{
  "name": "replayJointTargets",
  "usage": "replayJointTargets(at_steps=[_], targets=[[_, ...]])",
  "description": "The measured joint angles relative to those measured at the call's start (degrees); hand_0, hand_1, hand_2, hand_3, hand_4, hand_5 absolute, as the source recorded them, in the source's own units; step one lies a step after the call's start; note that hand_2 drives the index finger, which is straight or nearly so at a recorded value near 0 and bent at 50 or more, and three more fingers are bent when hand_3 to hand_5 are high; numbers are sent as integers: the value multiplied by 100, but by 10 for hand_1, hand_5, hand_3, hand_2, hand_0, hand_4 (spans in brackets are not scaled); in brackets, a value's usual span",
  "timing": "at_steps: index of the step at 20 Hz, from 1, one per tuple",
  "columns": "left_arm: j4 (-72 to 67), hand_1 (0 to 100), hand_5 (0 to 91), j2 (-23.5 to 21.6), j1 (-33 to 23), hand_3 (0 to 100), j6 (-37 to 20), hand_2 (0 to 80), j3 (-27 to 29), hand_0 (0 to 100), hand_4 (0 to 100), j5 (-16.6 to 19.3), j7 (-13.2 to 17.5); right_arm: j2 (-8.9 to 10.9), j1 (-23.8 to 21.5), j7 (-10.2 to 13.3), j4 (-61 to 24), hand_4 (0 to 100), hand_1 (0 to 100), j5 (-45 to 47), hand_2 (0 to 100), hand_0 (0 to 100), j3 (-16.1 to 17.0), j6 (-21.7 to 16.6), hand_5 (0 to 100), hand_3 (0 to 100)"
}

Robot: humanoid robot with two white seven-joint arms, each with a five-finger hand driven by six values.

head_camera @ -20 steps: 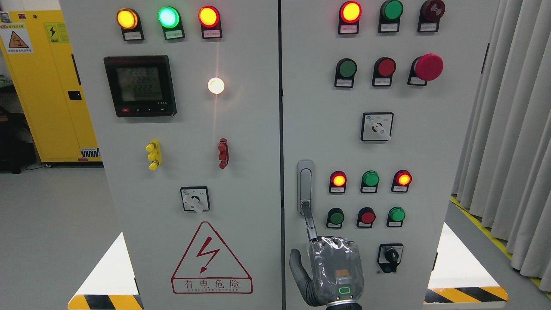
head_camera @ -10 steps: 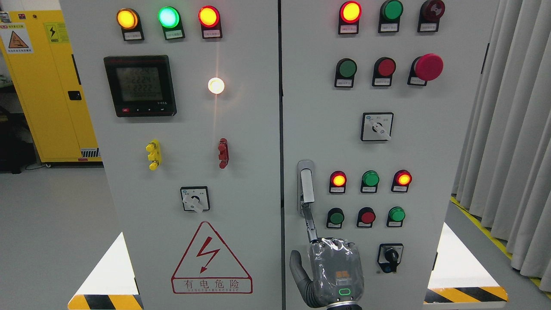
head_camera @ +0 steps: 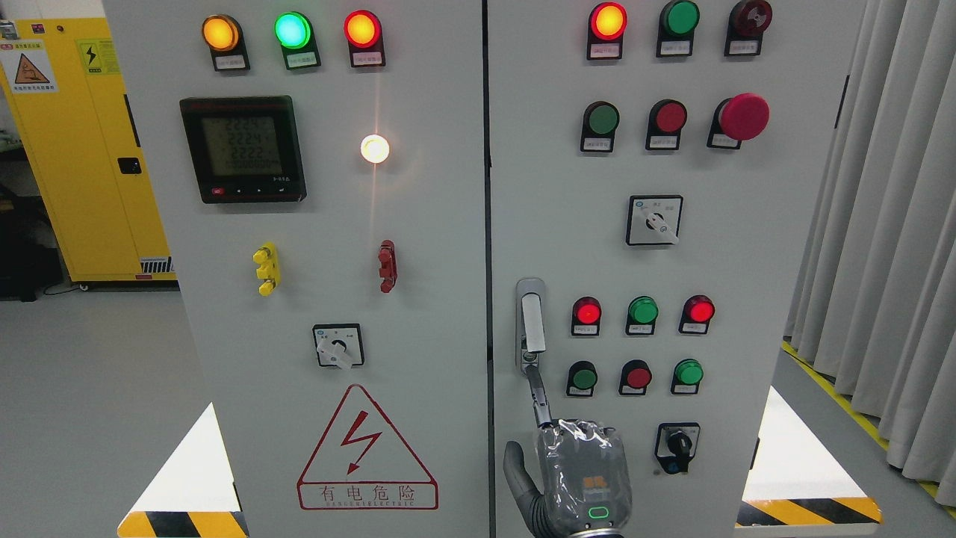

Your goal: Release door handle

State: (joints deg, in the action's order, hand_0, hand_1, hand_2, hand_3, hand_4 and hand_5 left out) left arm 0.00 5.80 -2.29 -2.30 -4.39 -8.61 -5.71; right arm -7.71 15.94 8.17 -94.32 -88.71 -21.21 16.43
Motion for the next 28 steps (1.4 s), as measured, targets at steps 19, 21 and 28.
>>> replayJointTargets(at_steps=[19, 21, 28], targets=[[0, 556, 0, 0, 0, 0, 1, 0, 0, 120, 0, 0, 0, 21, 59, -33, -261, 1000, 414, 15, 120, 629, 4, -13, 1000, 1000], [0, 556, 0, 0, 0, 0, 1, 0, 0, 120, 0, 0, 0, 28, 54, -2, -308, 1000, 414, 19, 197, 630, 9, -16, 1000, 1000], [0, 556, 0, 0, 0, 0, 1, 0, 0, 120, 0, 0, 0, 49, -33, 40, -551, 1000, 423, 45, 340, 666, 25, -129, 1000, 1000]])
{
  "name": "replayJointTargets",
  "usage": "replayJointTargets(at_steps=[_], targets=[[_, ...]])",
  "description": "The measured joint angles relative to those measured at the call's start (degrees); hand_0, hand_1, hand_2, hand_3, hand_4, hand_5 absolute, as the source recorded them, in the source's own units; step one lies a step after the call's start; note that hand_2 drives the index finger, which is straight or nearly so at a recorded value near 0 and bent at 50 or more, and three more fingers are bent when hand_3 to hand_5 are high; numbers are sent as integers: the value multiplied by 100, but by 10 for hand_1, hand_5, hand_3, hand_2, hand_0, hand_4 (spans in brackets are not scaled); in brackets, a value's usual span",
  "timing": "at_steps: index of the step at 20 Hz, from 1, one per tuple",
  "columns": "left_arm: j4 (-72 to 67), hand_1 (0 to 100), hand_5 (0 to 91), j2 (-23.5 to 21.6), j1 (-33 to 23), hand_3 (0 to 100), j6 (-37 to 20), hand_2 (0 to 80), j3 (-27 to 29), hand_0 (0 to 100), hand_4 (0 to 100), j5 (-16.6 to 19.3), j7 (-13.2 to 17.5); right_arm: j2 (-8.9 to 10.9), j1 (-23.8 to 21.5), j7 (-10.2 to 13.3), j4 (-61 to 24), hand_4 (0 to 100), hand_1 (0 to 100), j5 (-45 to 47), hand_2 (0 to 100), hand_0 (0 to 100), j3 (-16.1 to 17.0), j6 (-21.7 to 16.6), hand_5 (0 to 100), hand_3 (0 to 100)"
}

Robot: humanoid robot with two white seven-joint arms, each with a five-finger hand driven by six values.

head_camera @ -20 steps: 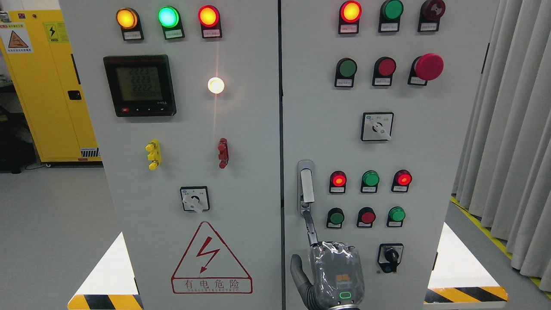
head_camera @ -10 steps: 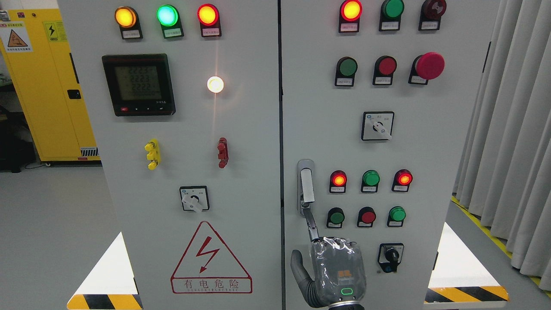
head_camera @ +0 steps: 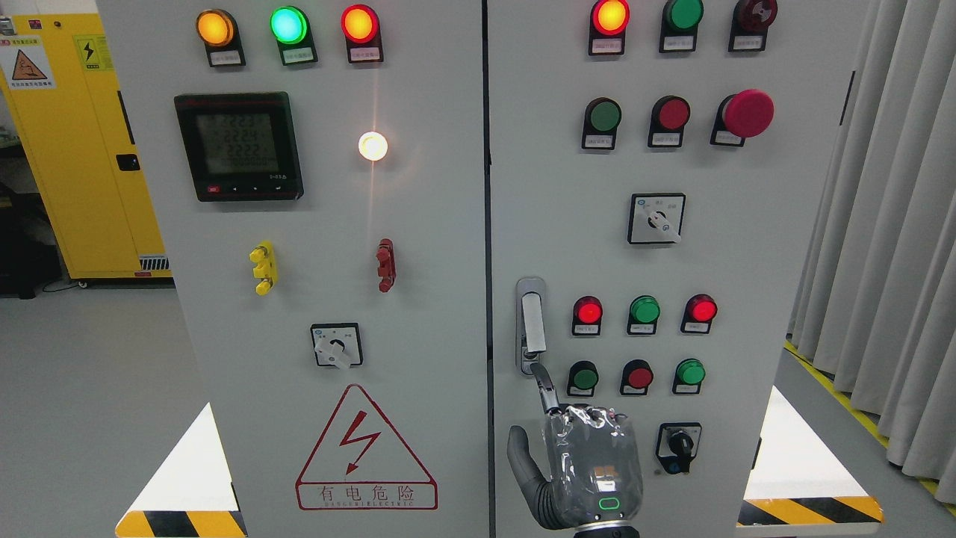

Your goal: Release door handle

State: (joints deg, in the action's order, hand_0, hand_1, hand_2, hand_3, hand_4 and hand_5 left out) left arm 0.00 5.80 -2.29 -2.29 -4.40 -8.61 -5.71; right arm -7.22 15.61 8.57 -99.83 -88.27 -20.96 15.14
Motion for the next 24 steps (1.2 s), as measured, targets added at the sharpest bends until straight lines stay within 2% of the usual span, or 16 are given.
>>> replayJointTargets(at_steps=[4, 6, 8, 9, 12, 13, 14, 15, 17, 18, 19, 21, 24], targets=[[0, 556, 0, 0, 0, 0, 0, 0, 0, 120, 0, 0, 0, 9, -148, 23, -177, 1000, 429, 16, 388, 677, 23, -176, 1000, 1000], [0, 556, 0, 0, 0, 0, 0, 0, 0, 120, 0, 0, 0, 12, -241, -5, -285, 1000, 437, 30, 411, 724, 44, -220, 1000, 1000], [0, 556, 0, 0, 0, 0, 0, 0, 0, 120, 0, 0, 0, 16, -333, -42, -400, 1000, 443, 44, 483, 780, 75, -304, 1000, 1000], [0, 556, 0, 0, 0, 0, 0, 0, 0, 120, 0, 0, 0, 19, -388, -60, -461, 1000, 438, 51, 563, 849, 96, -365, 1000, 1000], [0, 556, 0, 0, 0, 0, 0, 0, 0, 120, 0, 0, 0, 23, -567, -90, -654, 1000, 390, 66, 645, 897, 173, -543, 1000, 1000], [0, 556, 0, 0, 0, 0, 0, 0, 0, 120, 0, 0, 0, 24, -615, -94, -710, 1000, 377, 70, 653, 884, 194, -582, 1000, 1000], [0, 556, 0, 0, 0, 0, 0, 0, 0, 120, 0, 0, 0, 24, -657, -111, -766, 1000, 343, 74, 673, 790, 215, -616, 1000, 1000], [0, 556, 0, 0, 0, 0, 0, 0, 0, 120, 0, 0, 0, 24, -696, -158, -825, 1000, 342, 77, 684, 621, 238, -637, 1000, 1000], [0, 556, 0, 0, 0, 0, 0, 0, 0, 120, 0, 0, 0, 25, -742, -269, -918, 1000, 337, 81, 694, 487, 272, -654, 1000, 1000], [0, 556, 0, 0, 0, 0, 0, 0, 0, 120, 0, 0, 0, 25, -756, -329, -966, 1000, 308, 83, 712, 347, 288, -661, 1000, 1000], [0, 556, 0, 0, 0, 0, 0, 0, 0, 120, 0, 0, 0, 25, -768, -372, -1004, 1000, 299, 84, 725, 276, 302, -666, 1000, 1000], [0, 556, 0, 0, 0, 0, 0, 0, 0, 120, 0, 0, 0, 23, -781, -458, -1073, 1000, 293, 85, 745, 212, 327, -668, 1000, 1000], [0, 556, 0, 1, 0, 0, 0, 0, 0, 120, 0, 0, 0, 14, -778, -537, -1153, 1000, 273, 87, 803, 206, 355, -668, 1000, 1000]])
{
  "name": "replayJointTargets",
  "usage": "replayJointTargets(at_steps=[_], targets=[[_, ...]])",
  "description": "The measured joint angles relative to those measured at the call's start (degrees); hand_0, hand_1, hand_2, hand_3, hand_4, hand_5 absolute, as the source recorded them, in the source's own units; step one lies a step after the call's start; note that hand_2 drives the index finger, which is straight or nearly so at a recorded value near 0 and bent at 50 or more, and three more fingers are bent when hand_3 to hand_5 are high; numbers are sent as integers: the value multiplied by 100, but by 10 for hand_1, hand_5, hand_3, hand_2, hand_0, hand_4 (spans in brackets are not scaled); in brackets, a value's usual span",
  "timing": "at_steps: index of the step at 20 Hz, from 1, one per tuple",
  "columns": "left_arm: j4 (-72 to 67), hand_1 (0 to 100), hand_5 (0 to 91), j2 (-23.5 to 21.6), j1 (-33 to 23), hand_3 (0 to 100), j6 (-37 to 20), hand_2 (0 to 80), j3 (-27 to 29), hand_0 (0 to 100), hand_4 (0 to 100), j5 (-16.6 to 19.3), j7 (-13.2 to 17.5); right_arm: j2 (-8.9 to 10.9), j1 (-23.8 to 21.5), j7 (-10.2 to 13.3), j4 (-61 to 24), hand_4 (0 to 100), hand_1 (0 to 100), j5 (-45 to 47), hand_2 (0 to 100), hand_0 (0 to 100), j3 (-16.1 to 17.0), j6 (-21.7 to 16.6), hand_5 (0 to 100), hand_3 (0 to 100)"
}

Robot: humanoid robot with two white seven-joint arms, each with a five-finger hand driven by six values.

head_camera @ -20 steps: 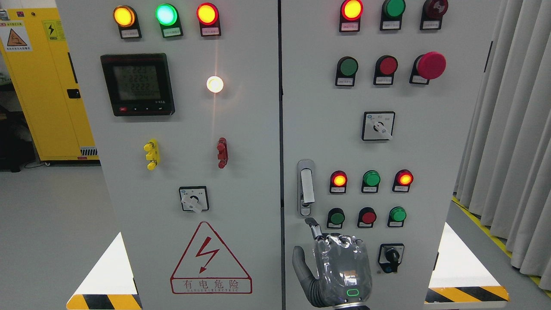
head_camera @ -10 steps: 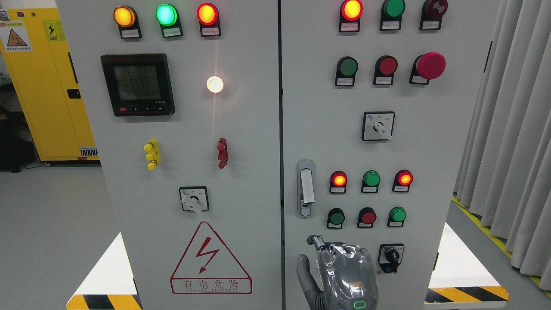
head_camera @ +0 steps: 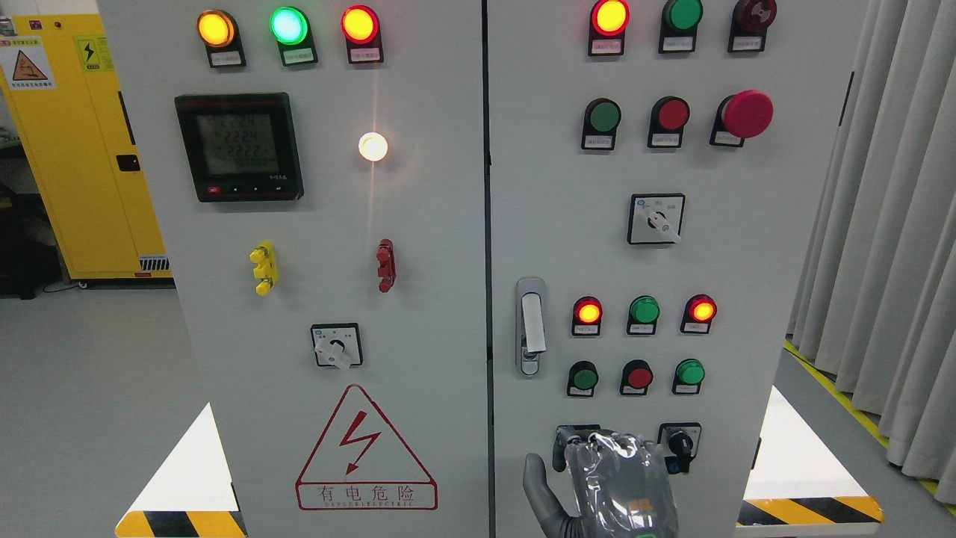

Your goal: Release door handle

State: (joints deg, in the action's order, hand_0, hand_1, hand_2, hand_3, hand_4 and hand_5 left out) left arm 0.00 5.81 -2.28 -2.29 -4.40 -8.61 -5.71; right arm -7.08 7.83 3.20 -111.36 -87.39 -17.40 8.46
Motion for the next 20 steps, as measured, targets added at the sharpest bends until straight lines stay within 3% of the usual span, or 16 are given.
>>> replayJointTargets(at_steps=[9, 20], targets=[[0, 556, 0, 3, 0, 0, 0, 0, 0, 120, 0, 0, 0, -21, 316, -395, -78, 1000, 211, -3, 978, 197, 47, 54, 1000, 1000], [0, 556, 0, 3, 0, 0, 0, 0, 0, 120, 0, 0, 0, -32, 1117, -450, 333, 1000, 87, -48, 991, 194, 69, 309, 1000, 1000]])
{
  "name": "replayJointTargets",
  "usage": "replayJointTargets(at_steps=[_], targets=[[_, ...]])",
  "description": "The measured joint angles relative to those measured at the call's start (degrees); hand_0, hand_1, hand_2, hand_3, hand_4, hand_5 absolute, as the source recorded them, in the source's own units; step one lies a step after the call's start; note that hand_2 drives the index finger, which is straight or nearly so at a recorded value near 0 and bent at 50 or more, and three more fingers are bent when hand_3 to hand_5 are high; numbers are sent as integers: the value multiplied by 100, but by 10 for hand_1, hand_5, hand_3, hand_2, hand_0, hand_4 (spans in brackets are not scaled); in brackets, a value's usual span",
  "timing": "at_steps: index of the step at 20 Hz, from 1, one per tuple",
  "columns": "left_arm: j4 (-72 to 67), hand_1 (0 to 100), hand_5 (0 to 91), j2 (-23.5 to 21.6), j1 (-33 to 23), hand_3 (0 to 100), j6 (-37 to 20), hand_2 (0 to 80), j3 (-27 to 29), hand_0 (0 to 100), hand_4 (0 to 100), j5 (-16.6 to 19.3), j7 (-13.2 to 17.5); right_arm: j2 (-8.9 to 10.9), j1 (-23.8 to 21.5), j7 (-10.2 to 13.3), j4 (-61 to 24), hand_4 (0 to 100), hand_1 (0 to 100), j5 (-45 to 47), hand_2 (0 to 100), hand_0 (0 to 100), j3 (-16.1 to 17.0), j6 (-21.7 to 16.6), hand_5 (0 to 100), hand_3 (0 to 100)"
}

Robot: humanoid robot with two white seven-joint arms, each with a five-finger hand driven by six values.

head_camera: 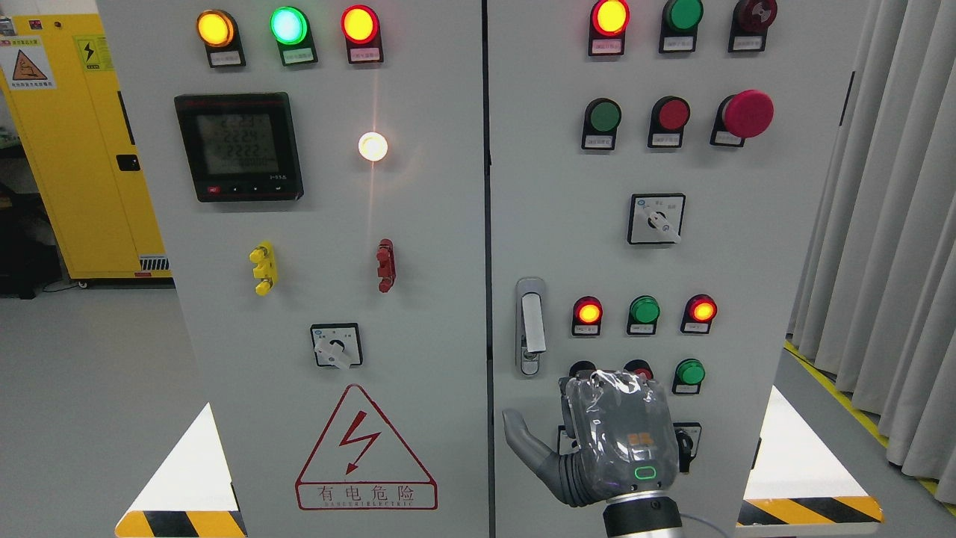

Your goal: Release door handle

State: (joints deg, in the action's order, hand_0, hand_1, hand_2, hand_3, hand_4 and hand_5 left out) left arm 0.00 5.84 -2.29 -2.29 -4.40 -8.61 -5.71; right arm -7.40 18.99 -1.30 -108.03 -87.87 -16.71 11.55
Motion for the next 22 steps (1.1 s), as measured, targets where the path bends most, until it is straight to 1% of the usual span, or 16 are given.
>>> replayJointTargets(at_steps=[4, 8, 9, 17, 22], targets=[[0, 556, 0, 0, 0, 0, 0, 0, 0, 120, 0, 0, 0, -1, 234, 0, 168, 1000, 85, -15, 991, 195, 4, 151, 1000, 1000], [0, 556, 0, -1, 0, 0, 0, 0, 0, 120, 0, 0, 0, -1, 410, -3, 298, 1000, 134, -29, 991, 195, 7, 237, 1000, 1000], [0, 556, 0, -1, 0, 0, 0, 0, 0, 120, 0, 0, 0, -1, 451, -6, 328, 1000, 133, -32, 991, 196, 7, 260, 1000, 1000], [0, 556, 0, -1, 0, 0, 0, 0, 0, 120, 0, 0, 0, -2, 734, -31, 525, 1000, 146, -40, 991, 198, 37, 304, 1000, 1000], [0, 556, 0, -1, 0, 0, 0, 0, 0, 120, 0, 0, 0, -3, 823, -93, 597, 1000, 156, -40, 990, 199, 53, 365, 1000, 1000]])
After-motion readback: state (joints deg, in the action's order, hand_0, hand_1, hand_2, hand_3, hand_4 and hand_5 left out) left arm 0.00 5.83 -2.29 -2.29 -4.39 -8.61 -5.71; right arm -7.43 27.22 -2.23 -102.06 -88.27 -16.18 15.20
